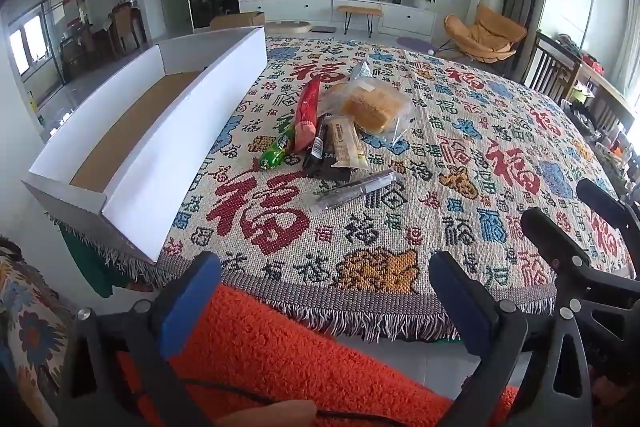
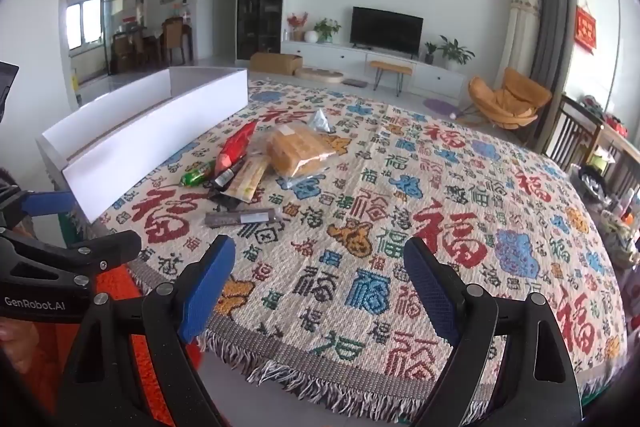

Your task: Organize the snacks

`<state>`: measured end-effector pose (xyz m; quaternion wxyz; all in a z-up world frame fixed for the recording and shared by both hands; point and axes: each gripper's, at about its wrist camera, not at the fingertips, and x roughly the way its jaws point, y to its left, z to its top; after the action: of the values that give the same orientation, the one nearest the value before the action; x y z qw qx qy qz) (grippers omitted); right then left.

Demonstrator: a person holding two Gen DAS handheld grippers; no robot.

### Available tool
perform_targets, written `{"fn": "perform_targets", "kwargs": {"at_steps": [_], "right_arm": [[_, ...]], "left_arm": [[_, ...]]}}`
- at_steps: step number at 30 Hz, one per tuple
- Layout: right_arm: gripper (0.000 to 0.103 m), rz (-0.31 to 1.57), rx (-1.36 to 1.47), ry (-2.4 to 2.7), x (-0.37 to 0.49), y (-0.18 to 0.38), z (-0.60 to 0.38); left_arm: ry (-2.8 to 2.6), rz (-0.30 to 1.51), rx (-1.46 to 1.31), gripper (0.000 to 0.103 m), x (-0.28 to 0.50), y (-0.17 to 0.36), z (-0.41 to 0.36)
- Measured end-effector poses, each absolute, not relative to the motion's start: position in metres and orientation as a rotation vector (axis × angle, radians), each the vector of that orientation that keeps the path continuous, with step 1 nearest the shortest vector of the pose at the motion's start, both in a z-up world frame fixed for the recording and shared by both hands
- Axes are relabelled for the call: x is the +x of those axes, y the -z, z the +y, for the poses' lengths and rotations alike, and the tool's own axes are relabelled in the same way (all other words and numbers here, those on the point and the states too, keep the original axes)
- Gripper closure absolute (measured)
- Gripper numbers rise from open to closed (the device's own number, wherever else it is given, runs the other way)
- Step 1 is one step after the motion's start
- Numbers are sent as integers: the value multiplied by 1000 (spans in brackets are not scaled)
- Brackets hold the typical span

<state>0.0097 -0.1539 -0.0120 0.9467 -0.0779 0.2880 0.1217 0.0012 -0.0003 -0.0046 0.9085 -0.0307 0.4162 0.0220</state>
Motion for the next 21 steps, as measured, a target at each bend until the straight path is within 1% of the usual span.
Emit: {"fn": "perform_targets", "kwargs": {"at_steps": [21], "right_arm": [[14,585,-155,-252,8,12,-154]], "left_arm": [[-43,863,-71,0,1,5,-2]]}}
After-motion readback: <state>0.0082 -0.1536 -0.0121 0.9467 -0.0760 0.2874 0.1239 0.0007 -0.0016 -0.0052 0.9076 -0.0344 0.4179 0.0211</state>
